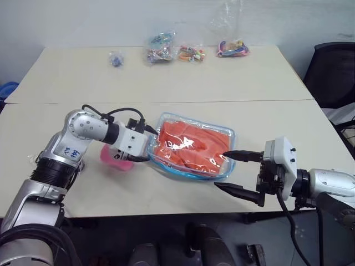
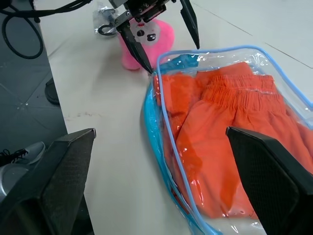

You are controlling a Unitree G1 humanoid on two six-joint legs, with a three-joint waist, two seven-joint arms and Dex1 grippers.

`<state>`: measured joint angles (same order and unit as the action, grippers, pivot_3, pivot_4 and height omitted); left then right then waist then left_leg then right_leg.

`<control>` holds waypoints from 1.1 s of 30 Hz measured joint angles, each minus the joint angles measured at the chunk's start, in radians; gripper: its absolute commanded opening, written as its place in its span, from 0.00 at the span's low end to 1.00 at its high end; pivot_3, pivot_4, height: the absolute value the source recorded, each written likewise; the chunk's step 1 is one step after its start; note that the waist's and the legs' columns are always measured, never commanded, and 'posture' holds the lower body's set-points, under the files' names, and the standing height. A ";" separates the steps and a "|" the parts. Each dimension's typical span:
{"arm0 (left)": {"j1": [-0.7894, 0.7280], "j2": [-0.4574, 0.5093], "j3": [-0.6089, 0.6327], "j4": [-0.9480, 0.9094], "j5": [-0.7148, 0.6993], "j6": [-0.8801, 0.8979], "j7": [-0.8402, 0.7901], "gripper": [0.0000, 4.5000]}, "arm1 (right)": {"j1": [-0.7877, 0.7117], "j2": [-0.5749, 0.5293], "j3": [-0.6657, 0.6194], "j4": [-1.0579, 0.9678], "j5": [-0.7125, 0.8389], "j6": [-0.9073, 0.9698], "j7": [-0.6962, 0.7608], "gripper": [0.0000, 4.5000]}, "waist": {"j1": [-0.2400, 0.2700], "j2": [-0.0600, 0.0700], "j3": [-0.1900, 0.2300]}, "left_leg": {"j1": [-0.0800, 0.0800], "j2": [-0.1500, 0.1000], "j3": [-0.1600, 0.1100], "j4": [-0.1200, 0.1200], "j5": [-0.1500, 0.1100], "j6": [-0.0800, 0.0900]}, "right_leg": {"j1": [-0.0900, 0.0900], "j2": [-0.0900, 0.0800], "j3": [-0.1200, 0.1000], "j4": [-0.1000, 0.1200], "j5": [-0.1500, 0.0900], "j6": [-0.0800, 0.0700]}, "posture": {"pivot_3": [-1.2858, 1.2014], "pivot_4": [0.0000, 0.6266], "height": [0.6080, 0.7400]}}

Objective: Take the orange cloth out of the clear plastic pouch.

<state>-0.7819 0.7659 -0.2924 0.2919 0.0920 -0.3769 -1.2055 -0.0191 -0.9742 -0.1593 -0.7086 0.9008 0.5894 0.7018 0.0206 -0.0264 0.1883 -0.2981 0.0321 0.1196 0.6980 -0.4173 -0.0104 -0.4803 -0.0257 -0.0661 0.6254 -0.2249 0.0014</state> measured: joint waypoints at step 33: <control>0.344 -0.172 0.213 -0.643 -0.460 1.127 0.332 0.00 | 0.077 0.092 0.120 -0.037 -0.343 -0.054 -0.012 0.43 | -0.003 -0.001 0.000 | 0.001 0.002 -0.001 0.000 0.000 -0.001 | 0.001 -0.001 0.002 0.001 0.000 0.001 | 0.52 0.24 1.00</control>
<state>-0.4379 0.5943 -0.0796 -0.3513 -0.3679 0.7497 -0.8732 0.0577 -0.8818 -0.0397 -0.7453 0.5578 0.5359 0.6897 0.0174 -0.0270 0.1880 -0.2970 0.0345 0.1182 0.6983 -0.4168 -0.0111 -0.4794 -0.0263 -0.0641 0.6264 -0.2251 0.0019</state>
